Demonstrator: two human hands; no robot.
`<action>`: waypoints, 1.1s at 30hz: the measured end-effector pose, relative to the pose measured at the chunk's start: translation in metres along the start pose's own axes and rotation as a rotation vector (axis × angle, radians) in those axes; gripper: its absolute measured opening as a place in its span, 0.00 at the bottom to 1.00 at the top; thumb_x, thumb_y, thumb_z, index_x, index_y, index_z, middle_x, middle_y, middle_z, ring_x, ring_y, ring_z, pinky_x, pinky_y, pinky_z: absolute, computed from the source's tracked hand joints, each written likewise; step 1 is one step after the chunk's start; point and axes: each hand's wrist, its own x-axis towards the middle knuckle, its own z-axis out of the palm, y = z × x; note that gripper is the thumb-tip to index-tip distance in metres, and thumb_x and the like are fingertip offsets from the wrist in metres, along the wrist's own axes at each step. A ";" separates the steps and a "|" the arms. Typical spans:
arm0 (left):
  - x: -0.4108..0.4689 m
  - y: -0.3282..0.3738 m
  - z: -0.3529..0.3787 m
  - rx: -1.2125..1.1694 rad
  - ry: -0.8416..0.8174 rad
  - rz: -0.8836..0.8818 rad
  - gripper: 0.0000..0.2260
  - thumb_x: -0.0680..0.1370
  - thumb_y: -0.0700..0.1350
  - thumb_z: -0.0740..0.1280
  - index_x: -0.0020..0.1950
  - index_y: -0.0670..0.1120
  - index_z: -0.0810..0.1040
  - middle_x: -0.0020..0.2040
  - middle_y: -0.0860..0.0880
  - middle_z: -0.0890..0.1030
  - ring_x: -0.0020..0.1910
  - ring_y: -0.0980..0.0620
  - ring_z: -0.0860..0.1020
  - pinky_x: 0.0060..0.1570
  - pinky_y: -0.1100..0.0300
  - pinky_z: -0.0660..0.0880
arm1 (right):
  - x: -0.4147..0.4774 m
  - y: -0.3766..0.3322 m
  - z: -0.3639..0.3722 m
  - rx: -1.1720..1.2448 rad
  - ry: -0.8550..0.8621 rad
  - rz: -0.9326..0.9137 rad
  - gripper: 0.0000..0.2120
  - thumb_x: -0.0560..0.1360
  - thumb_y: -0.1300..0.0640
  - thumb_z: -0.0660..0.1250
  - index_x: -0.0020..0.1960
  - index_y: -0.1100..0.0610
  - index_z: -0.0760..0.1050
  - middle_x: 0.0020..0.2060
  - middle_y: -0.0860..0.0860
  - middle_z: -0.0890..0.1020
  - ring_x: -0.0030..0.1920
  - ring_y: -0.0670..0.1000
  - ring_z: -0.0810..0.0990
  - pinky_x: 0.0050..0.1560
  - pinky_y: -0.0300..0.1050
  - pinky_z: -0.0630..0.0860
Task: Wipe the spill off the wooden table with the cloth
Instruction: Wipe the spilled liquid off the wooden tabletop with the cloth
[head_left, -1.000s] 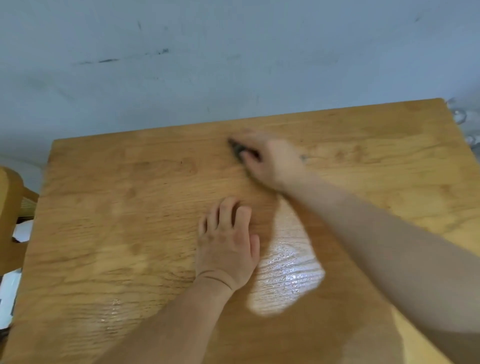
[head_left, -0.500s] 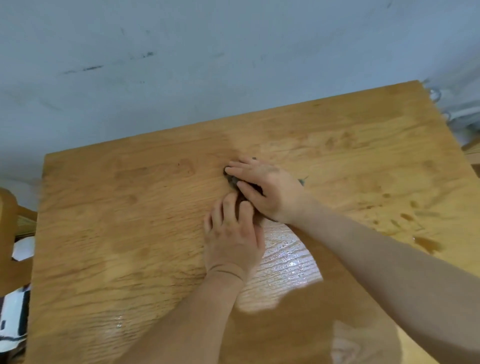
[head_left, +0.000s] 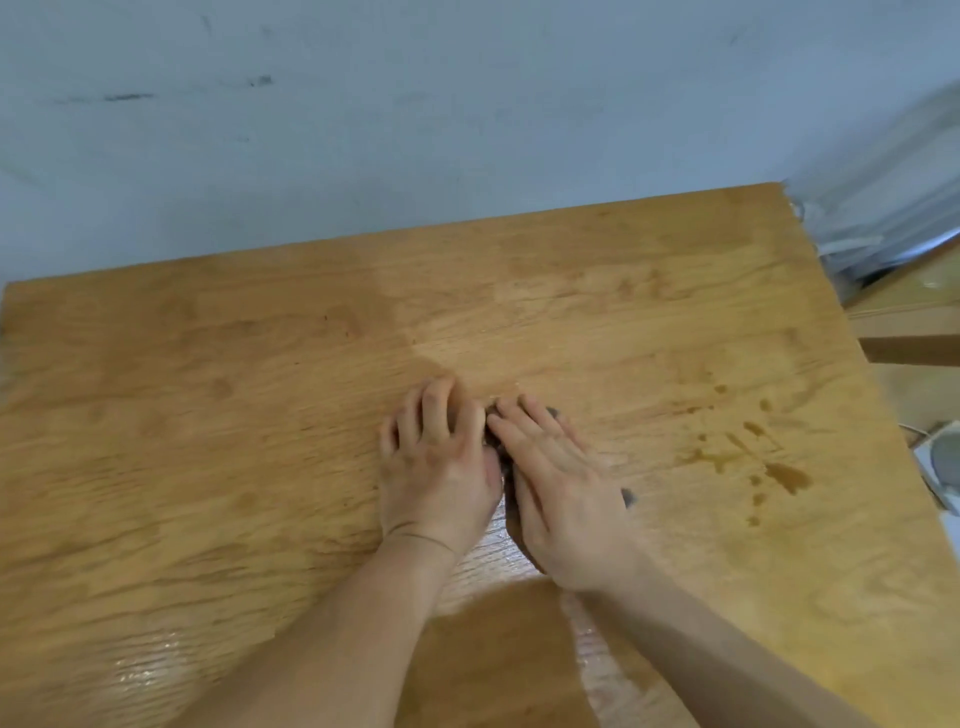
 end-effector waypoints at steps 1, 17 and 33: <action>0.001 0.000 -0.001 0.004 -0.008 0.003 0.13 0.71 0.49 0.60 0.51 0.46 0.76 0.64 0.44 0.72 0.62 0.41 0.67 0.56 0.46 0.66 | -0.012 0.005 -0.004 -0.012 -0.013 -0.048 0.23 0.82 0.53 0.47 0.71 0.56 0.71 0.71 0.50 0.71 0.75 0.50 0.64 0.74 0.53 0.63; 0.001 0.003 -0.002 -0.026 -0.027 -0.025 0.03 0.70 0.47 0.58 0.41 0.49 0.70 0.64 0.43 0.70 0.62 0.41 0.65 0.57 0.44 0.63 | -0.074 0.048 -0.038 -0.112 0.055 0.185 0.23 0.79 0.57 0.55 0.73 0.57 0.68 0.73 0.50 0.69 0.76 0.49 0.62 0.75 0.54 0.61; -0.002 0.010 -0.003 0.061 -0.004 -0.048 0.21 0.73 0.39 0.62 0.66 0.50 0.70 0.65 0.42 0.68 0.63 0.38 0.66 0.61 0.39 0.65 | -0.120 0.068 -0.043 -0.042 0.018 -0.012 0.22 0.77 0.59 0.59 0.71 0.57 0.71 0.70 0.51 0.73 0.75 0.50 0.65 0.74 0.51 0.63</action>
